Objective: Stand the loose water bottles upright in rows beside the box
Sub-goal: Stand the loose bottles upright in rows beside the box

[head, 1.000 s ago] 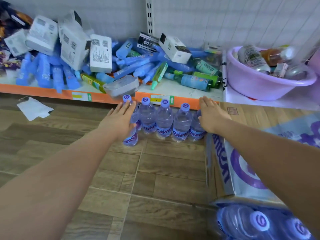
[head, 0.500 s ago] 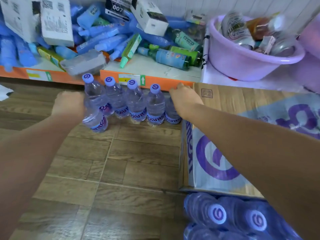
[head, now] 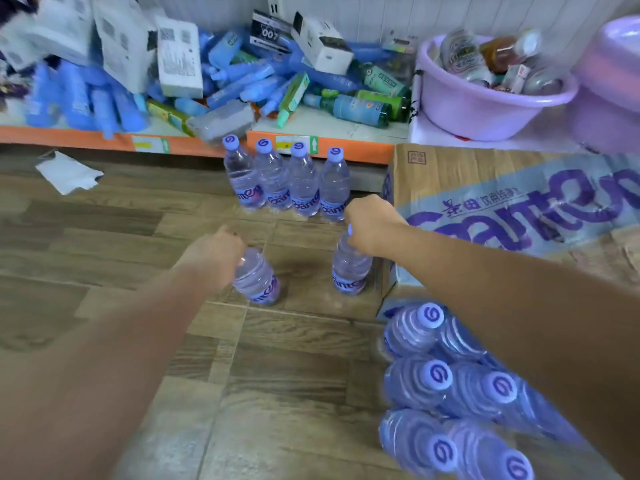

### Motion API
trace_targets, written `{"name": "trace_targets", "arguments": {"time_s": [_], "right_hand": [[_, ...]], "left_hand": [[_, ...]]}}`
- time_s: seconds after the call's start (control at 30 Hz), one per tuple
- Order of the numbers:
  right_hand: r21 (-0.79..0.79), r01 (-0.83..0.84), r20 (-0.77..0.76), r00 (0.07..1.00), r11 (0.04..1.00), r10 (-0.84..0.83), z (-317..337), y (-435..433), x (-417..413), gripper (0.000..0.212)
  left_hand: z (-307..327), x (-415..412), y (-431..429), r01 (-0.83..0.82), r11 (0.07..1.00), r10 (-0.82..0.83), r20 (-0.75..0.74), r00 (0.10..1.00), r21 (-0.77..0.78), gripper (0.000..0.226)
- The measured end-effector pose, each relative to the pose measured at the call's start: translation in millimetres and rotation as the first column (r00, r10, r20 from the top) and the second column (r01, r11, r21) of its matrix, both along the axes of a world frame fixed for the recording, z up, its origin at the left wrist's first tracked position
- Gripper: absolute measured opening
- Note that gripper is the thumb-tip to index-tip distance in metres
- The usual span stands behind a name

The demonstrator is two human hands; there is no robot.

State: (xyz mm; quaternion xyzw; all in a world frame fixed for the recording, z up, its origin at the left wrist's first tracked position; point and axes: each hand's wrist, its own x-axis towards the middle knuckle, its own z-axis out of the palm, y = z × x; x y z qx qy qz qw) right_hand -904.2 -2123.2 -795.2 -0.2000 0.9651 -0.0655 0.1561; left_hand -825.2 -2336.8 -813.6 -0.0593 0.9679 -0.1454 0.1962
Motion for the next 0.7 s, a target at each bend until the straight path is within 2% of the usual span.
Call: {"name": "trace_targets", "arguments": {"time_s": [0.17, 0.23, 0.33, 0.47, 0.6, 0.7], "right_hand": [[-0.032, -0.004, 0.008, 1.000, 0.999, 0.004, 30.1, -0.1, 69.5, 0.035], [-0.060, -0.015, -0.025, 1.000, 0.998, 0.014, 48.0, 0.0, 97.7, 0.037], [-0.078, -0.006, -0.040, 0.999, 0.997, 0.003, 75.0, 7.5, 139.4, 0.027], [-0.061, -0.047, -0.018, 0.999, 0.997, 0.046, 90.9, 14.3, 177.8, 0.020], [-0.003, -0.158, 0.024, 0.987, 0.987, 0.158, 84.0, 19.0, 206.5, 0.028], [-0.009, -0.239, 0.091, 0.967, 0.971, 0.239, 65.9, 23.3, 227.6, 0.022]], "left_hand": [[27.5, 64.8, 15.8, 0.099, 0.965, -0.104, 0.005, 0.995, 0.242, 0.032], [38.8, 86.1, 22.8, 0.134, 0.950, -0.138, -0.005, 0.990, 0.281, 0.034], [49.0, 116.6, 35.5, 0.112, 0.929, -0.122, 0.004, 0.993, 0.354, 0.032], [56.6, 156.3, 49.1, 0.160, 0.914, -0.179, 0.018, 0.984, 0.373, 0.031], [57.3, 185.8, 70.5, 0.198, 0.907, -0.214, 0.002, 0.977, 0.371, 0.011], [50.3, 209.2, 86.5, 0.176, 0.926, -0.189, 0.009, 0.982, 0.335, 0.015]]}}
